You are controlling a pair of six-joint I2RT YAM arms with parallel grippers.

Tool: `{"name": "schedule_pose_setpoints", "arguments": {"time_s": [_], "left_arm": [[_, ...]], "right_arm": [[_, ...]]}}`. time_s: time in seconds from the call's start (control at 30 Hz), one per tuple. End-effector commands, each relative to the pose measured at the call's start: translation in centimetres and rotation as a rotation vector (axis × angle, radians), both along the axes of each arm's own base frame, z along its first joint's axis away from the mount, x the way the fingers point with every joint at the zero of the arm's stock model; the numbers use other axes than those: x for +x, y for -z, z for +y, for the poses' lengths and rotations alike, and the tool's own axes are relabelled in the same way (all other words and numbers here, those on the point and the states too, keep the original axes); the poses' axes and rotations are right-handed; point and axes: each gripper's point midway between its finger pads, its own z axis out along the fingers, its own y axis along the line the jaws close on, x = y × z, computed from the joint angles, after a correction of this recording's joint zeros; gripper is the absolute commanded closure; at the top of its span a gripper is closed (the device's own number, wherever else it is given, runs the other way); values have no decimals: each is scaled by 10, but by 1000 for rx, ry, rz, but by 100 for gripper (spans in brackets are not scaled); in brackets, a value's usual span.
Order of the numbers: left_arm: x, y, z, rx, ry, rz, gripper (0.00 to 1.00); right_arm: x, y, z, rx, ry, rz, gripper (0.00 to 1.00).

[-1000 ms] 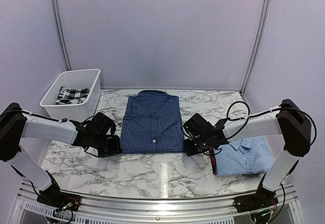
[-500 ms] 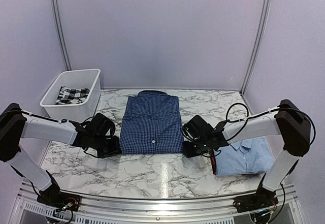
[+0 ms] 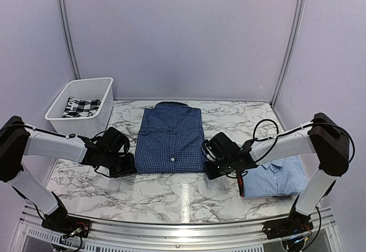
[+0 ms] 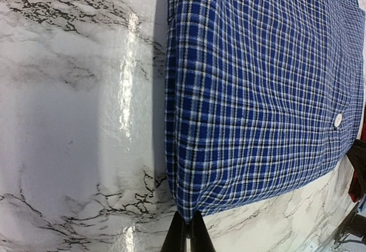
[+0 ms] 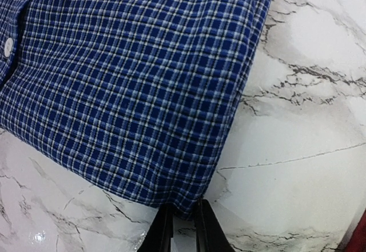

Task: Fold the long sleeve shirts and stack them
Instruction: Pick up the 2/3-rectangle-folded shirt from the center of the board, then fold the 2/3-rectangle-folded shirt at the center of the board.

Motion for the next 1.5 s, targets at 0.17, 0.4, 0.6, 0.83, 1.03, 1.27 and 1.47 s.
{"name": "schedule_pose_setpoints", "arguments": {"time_s": [0.17,0.4,0.6,0.83,1.03,1.27,1.47], "left_arm": [[-6,-6,6,12,12,-4,100],[-20,-18,13,2,22,-30,100],[-44,-36,13,-30,47,-74,100],[-58,-85,19,-81,42,-174,100],[-26,-136,11,-37,53,-289,100],[74,-152,-2,-29,51,-274,100],[192,-112,-13,-77,6,-232,100]], "right_arm": [[-8,-8,-2,-33,-12,-1,100],[-17,-37,0,23,-37,-36,100],[-46,-58,8,48,-77,-53,100],[-61,-103,7,132,-55,-84,100],[-29,-141,17,157,-38,-140,100],[89,-164,28,183,10,-237,100],[211,-117,20,178,125,-234,100]]}}
